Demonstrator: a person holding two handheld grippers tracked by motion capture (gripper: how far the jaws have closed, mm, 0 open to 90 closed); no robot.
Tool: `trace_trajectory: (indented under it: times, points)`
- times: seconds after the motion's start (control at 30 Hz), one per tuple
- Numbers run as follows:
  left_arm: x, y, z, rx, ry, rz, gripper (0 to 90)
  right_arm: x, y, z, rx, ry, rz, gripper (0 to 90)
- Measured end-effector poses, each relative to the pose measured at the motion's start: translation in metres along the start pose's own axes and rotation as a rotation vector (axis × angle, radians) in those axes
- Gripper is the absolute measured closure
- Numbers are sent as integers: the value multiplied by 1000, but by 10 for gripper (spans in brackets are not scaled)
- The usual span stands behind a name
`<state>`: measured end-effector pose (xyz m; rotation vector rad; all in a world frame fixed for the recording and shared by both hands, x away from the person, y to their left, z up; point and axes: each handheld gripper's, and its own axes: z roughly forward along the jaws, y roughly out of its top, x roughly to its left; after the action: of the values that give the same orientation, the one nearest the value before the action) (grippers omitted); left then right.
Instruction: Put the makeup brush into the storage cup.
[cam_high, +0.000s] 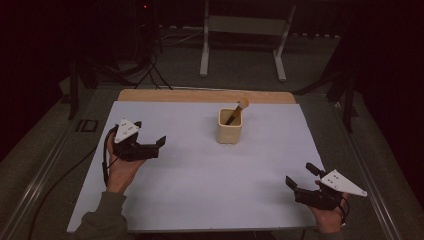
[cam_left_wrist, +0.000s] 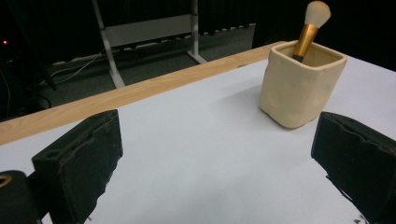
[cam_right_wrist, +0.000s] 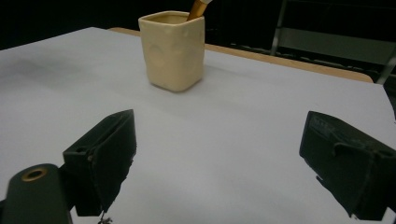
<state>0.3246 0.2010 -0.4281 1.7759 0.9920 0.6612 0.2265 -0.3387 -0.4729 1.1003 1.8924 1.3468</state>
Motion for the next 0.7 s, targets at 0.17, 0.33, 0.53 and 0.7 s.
trace_trajectory:
  times: [0.17, 0.33, 0.53, 0.7]
  points:
    - [5, -9, -9, -8, 10, -14, 30, -1, 0, 0, -1, -1, 3, 108]
    - [9, -19, -18, -2, 18, -14, 30, -2, 0, 0, 1, -2, 6, 108]
    - [11, -33, -28, 2, 22, -22, 30, -3, 0, 1, 2, -2, 11, 108]
    - [14, -47, -39, 11, 29, -30, 30, -4, -1, 1, 2, -1, 15, 108]
